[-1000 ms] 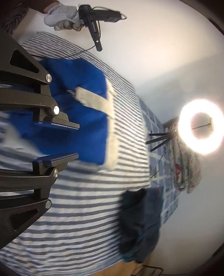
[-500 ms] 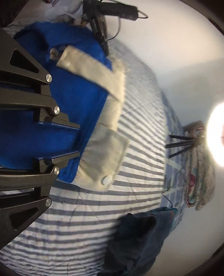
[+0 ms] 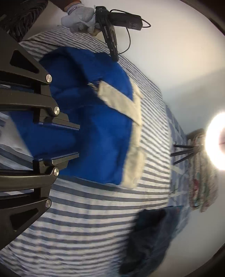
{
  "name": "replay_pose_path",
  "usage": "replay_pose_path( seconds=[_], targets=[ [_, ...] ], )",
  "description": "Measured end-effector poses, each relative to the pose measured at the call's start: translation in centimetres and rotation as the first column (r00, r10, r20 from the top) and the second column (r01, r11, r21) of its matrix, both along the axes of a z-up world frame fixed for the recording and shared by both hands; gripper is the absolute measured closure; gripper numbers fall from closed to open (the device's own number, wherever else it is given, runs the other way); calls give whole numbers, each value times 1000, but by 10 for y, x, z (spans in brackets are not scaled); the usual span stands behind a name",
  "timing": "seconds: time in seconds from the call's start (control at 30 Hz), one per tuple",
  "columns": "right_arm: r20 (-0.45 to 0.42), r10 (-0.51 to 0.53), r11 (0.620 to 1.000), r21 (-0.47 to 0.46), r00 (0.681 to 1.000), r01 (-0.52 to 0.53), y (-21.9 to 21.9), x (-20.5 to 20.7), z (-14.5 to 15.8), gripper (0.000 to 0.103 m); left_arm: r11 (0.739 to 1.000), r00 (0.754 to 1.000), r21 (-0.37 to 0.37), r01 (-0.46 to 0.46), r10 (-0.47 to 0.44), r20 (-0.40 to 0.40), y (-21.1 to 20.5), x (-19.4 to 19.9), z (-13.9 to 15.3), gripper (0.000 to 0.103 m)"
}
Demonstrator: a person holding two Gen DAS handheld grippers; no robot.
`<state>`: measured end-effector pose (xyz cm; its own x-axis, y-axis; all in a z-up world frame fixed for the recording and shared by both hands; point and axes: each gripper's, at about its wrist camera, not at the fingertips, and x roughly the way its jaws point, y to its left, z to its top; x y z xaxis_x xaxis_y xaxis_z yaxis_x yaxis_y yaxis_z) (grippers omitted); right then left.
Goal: Fold large clothes
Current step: 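Grasp the side of the folded bundle with both grippers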
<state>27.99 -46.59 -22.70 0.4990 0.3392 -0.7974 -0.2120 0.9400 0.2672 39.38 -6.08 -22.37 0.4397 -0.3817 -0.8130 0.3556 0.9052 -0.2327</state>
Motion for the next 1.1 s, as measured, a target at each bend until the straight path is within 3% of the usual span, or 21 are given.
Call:
replay_pose_path(
  seconds=[0.1, 0.17, 0.27, 0.33, 0.4, 0.47, 0.57, 0.7, 0.77, 0.97, 1.1],
  targets=[
    [-51, -6, 1000, -11, 999, 5, 0, -4, -25, 79, 1000, 999, 1, -11, 11, -48, 3, 0, -23, 102],
    [-51, -8, 1000, -1, 999, 8, -1, -4, -31, 79, 1000, 1000, 15, -3, 3, -31, 2, -2, -30, 100],
    [-82, -24, 999, 32, 996, 27, -7, -1, -30, 79, 999, 999, 38, 15, -13, -42, 0, -5, -25, 100],
    [-87, -16, 999, 39, 996, 19, -13, -7, -23, 79, 1000, 998, -16, 3, -4, -65, 11, -8, -17, 100],
    [-64, -30, 998, 50, 997, 33, -23, -15, -15, 74, 996, 997, -83, -44, 39, -64, 31, -11, -8, 86],
    [-15, -59, 993, 99, 998, 60, -38, -25, -5, 51, 983, 995, -169, -78, 66, -74, 49, -8, -3, 55],
    [56, -106, 982, 165, 993, 95, -58, -30, 3, 28, 920, 981, -358, -160, 110, -157, 80, 1, -1, 37],
    [18, -157, 945, 295, 988, 144, -80, -19, -8, 24, 786, 936, -545, -293, 120, -331, 105, 20, -24, 36],
    [-16, -148, 931, 336, 989, 145, -84, -16, -19, 24, 760, 921, -568, -316, 101, -377, 107, 27, -34, 36],
    [-95, -105, 925, 356, 990, 132, -82, -8, -44, 23, 789, 900, -540, -293, 36, -435, 94, 34, -57, 36],
    [-114, -94, 907, 399, 989, 132, -82, -1, -51, 23, 807, 900, -522, -276, 26, -436, 82, 34, -64, 36]
  ],
)
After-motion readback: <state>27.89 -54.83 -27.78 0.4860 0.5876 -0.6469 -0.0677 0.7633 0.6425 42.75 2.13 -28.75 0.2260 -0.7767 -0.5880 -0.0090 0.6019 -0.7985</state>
